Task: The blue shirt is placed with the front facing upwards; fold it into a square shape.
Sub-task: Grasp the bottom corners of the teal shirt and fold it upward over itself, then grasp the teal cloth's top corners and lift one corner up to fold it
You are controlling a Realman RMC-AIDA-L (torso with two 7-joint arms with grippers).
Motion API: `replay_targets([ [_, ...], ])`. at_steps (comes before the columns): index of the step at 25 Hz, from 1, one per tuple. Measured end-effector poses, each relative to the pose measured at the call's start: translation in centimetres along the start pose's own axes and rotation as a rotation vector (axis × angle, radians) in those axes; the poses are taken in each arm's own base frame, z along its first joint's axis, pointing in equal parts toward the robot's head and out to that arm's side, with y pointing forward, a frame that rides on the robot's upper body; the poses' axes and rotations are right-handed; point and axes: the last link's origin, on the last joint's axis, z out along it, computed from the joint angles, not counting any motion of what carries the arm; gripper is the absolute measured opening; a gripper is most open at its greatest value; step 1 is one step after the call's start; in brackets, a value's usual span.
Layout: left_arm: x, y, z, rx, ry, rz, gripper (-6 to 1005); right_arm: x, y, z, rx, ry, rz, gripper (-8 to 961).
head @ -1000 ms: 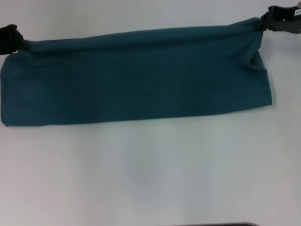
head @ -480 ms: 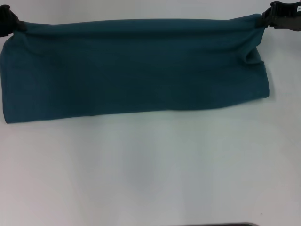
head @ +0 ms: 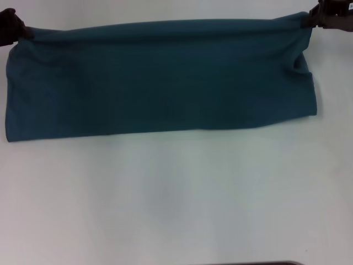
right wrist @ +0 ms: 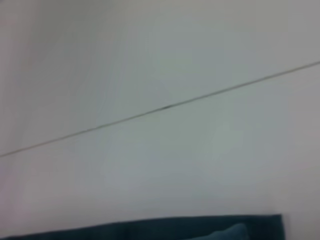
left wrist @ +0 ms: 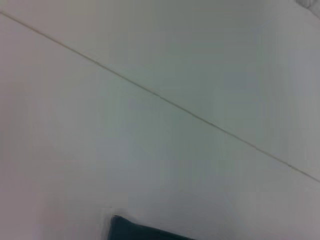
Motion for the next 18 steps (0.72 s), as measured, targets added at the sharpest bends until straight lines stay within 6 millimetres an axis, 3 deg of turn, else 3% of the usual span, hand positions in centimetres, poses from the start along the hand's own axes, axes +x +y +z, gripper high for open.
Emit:
replay_targets([
  [5, 0.3, -0.7, -0.4, 0.001, 0.030, -0.040, 92, -1.1, -0.8, -0.8, 0.027, -0.043, 0.000, 160],
  [13, 0.3, -1.3, -0.9, 0.002, 0.055, -0.076, 245, -3.1, -0.9, -2.0, 0.059, -0.086, -0.033, 201],
  [18, 0.1, -1.6, -1.7, -0.036, 0.076, -0.081, 377, -2.9, -1.2, -2.9, 0.016, -0.078, -0.042, 371],
])
